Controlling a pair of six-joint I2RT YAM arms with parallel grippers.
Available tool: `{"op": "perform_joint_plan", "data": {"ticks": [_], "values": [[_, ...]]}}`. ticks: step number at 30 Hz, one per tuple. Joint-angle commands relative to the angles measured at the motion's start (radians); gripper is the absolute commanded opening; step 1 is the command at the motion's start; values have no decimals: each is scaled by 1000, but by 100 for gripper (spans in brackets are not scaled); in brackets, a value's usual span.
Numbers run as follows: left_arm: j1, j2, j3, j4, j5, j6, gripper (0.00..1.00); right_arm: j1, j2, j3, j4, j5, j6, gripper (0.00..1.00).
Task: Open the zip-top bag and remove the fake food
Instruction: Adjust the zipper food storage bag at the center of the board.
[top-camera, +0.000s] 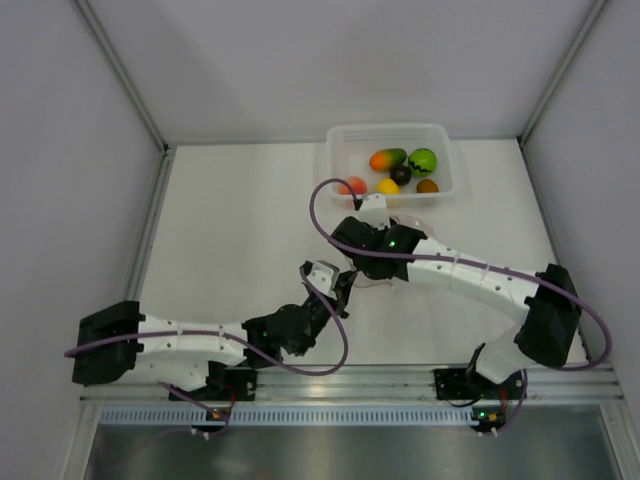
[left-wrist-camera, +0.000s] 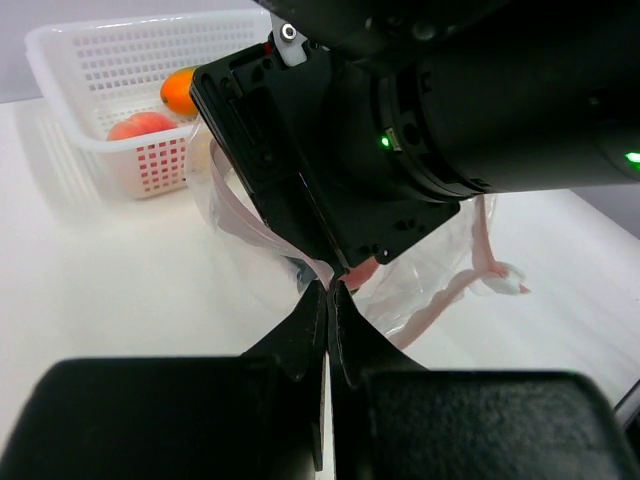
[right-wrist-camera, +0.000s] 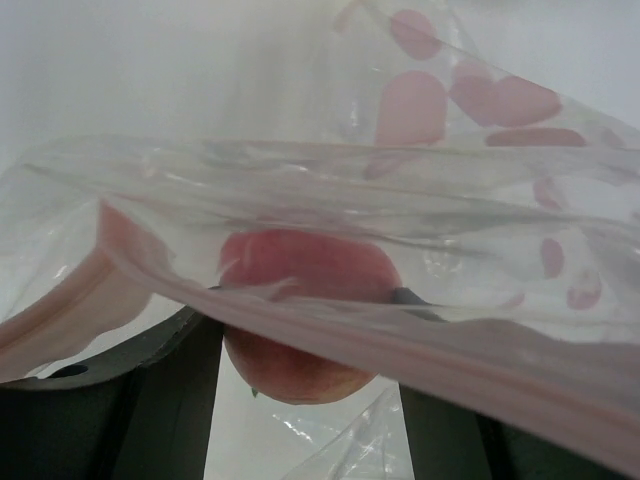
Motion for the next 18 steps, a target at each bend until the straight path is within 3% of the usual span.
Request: {"op": "perform_joint_plan", "data": {"ticks": [1,18], "values": [[-21,-19,19,72,13,-27,0,-48,-21,-14,53,5,43,0],[-21,-39,68,28,-74,56,0,-3,104,37,49,-81,-30,0]]}}
